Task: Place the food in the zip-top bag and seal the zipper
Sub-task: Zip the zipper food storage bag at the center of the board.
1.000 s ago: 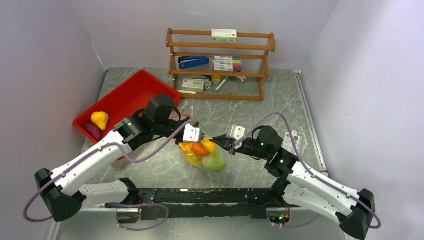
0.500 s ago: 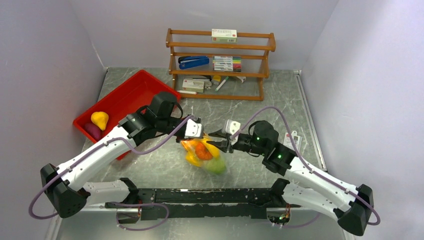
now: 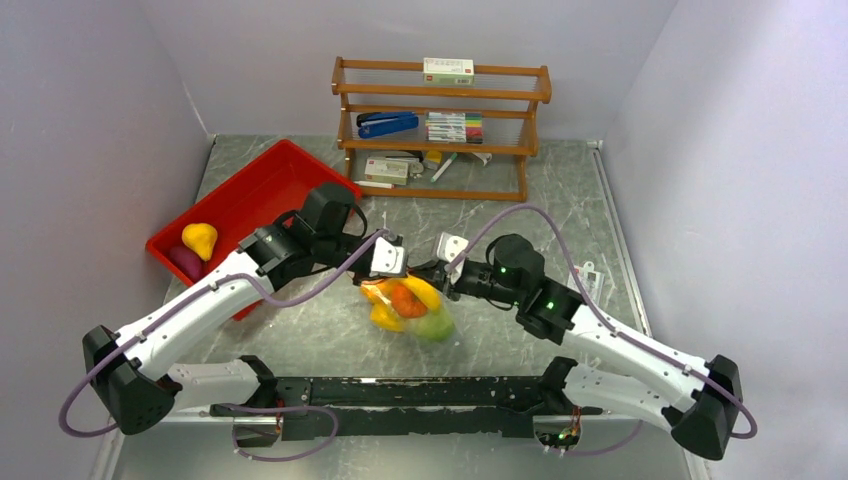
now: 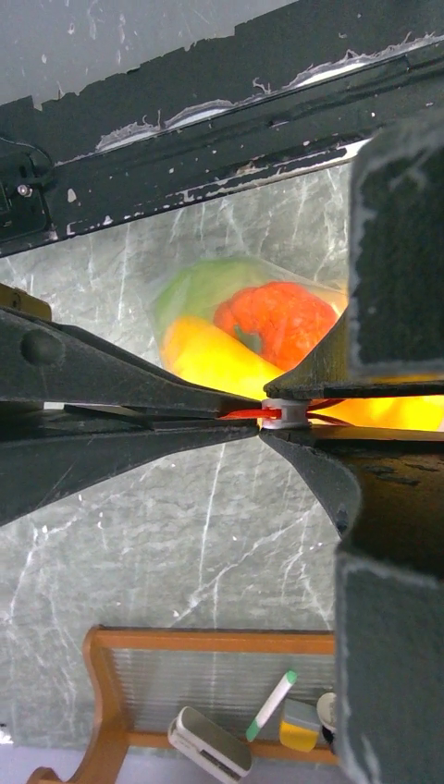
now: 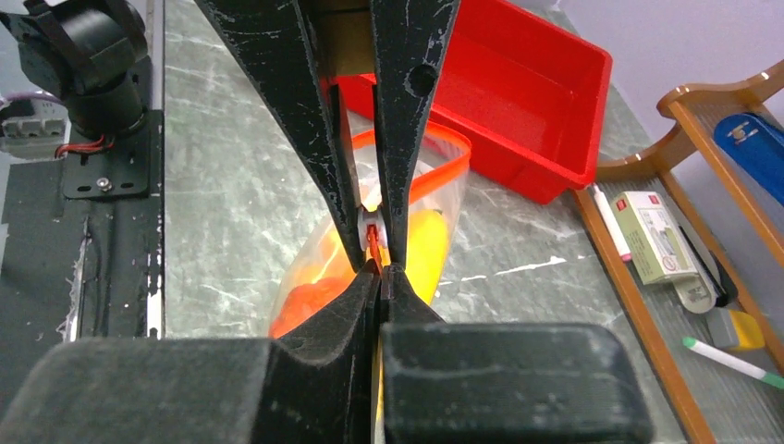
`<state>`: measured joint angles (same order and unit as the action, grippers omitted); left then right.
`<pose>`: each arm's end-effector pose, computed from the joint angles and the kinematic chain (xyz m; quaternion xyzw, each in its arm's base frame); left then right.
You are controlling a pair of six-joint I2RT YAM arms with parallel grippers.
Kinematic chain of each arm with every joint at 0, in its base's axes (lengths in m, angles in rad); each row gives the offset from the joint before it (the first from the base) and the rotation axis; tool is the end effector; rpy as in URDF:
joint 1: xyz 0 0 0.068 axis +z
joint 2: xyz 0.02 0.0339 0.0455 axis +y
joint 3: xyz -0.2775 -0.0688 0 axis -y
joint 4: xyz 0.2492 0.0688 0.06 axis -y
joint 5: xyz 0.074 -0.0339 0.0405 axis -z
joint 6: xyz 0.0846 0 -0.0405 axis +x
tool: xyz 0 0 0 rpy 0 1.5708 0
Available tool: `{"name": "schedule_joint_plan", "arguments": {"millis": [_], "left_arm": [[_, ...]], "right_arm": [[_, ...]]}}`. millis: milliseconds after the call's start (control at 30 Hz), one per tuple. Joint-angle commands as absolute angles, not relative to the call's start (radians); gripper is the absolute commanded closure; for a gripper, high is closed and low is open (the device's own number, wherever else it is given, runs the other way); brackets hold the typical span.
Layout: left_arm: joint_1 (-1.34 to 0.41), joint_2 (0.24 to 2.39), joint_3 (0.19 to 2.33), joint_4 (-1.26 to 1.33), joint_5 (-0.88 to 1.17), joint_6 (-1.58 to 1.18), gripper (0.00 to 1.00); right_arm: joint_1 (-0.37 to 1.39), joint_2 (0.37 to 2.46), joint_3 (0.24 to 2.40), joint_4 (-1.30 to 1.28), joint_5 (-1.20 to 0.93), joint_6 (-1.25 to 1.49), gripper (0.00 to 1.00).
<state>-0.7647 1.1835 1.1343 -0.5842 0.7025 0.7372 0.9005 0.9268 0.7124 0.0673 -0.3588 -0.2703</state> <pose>0.1633 -0.2324 0.3361 0.6852 0.5063 -0.3128 0.4199 0.1390 0.2231 0.3186 -0.5088 0.5566 0.3276 0.5692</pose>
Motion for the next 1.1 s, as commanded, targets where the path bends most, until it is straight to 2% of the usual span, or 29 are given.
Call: {"name": "schedule_joint_plan", "arguments": {"millis": [0, 267, 767, 1067], "left_arm": [[-0.764, 1.161, 1.105, -0.614, 0.672, 0.739, 0.93], [-0.764, 1.147, 1.022, -0.544, 0.680, 0.689, 0.87], [-0.758, 1.108, 1.047, -0.666, 0.502, 0.721, 0.91], [-0.728, 1.084, 1.038, -0.730, 0.424, 0.734, 0.91]], "right_arm": [[0.902, 0.830, 0.707, 0.040, -0.311, -0.306, 1.00], [0.902, 0.786, 0.644, 0.146, -0.377, -0.249, 1.00], [0.901, 0.648, 0.667, 0.038, -0.281, -0.237, 1.00], [0.900, 0.545, 0.677, -0.034, -0.122, -0.225, 1.00]]}}
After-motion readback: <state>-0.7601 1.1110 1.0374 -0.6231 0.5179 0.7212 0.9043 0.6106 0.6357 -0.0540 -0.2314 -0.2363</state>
